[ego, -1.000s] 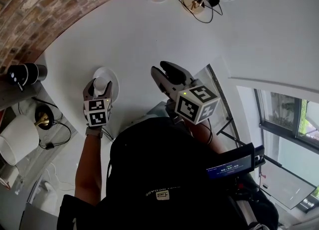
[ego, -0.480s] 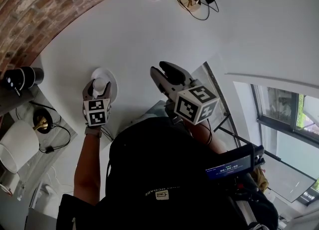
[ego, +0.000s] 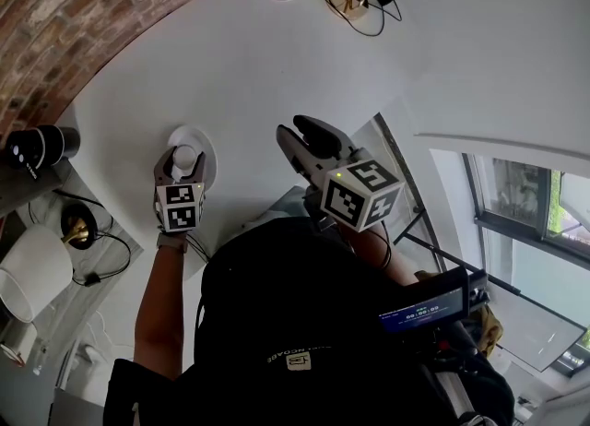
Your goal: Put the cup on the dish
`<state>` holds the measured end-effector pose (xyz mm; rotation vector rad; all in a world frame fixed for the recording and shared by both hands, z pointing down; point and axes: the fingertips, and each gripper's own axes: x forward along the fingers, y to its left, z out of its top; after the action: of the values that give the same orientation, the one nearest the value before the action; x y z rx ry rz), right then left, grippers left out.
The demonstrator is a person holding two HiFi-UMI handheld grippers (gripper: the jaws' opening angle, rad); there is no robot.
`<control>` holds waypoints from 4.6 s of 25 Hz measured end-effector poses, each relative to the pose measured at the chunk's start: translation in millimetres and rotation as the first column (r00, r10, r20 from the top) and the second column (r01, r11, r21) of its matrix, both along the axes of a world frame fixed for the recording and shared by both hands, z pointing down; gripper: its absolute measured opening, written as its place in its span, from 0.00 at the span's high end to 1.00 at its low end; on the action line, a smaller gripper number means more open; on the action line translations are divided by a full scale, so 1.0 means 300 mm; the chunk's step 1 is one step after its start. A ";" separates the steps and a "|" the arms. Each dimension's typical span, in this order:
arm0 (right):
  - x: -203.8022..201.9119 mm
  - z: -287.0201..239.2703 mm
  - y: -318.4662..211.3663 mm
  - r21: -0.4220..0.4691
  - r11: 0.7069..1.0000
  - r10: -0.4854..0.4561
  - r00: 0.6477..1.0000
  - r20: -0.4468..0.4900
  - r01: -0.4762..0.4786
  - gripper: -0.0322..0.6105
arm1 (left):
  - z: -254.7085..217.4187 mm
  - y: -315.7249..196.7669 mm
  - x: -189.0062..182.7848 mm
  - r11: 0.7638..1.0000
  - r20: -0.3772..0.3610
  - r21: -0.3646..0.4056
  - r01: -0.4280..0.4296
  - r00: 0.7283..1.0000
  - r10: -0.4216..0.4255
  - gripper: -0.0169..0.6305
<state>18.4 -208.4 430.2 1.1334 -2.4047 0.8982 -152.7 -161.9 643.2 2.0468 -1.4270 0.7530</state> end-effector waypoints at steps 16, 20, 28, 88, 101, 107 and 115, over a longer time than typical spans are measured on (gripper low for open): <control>0.003 -0.004 0.011 0.000 1.000 -0.002 1.000 0.009 0.002 0.72 | 0.010 0.005 0.013 0.999 0.028 0.003 -0.040 0.999 0.039 0.56; 0.008 -0.003 0.011 0.000 1.000 0.000 1.000 0.012 0.000 0.72 | 0.002 0.001 0.023 1.000 0.003 0.002 -0.030 1.000 0.030 0.55; 0.012 -0.012 0.013 0.006 1.000 0.002 1.000 0.020 -0.002 0.72 | 0.000 0.002 0.024 1.000 0.023 0.010 -0.021 1.000 0.020 0.55; -0.105 -0.135 0.091 0.102 0.967 -0.247 0.953 0.177 0.232 0.72 | -0.714 0.165 -0.011 0.914 -0.126 0.274 0.300 0.953 -0.276 0.36; -0.244 -0.161 0.148 0.131 0.898 -0.440 0.866 0.235 0.421 0.72 | -0.960 0.343 -0.029 0.788 -0.223 0.412 0.458 0.889 -0.400 0.36; -0.302 -0.175 0.195 0.143 0.855 -0.519 0.818 0.247 0.499 0.72 | -0.982 0.420 -0.050 0.738 -0.277 0.395 0.547 0.837 -0.472 0.36; -0.395 -0.185 0.240 0.161 0.790 -0.613 0.750 0.251 0.592 0.72 | -1.027 0.543 -0.126 0.616 -0.354 0.409 0.673 0.739 -0.573 0.69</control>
<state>-100.2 -136.4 374.8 0.1748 -2.7876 0.7868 -190.6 1.0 335.2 1.6641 -2.2151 -0.1547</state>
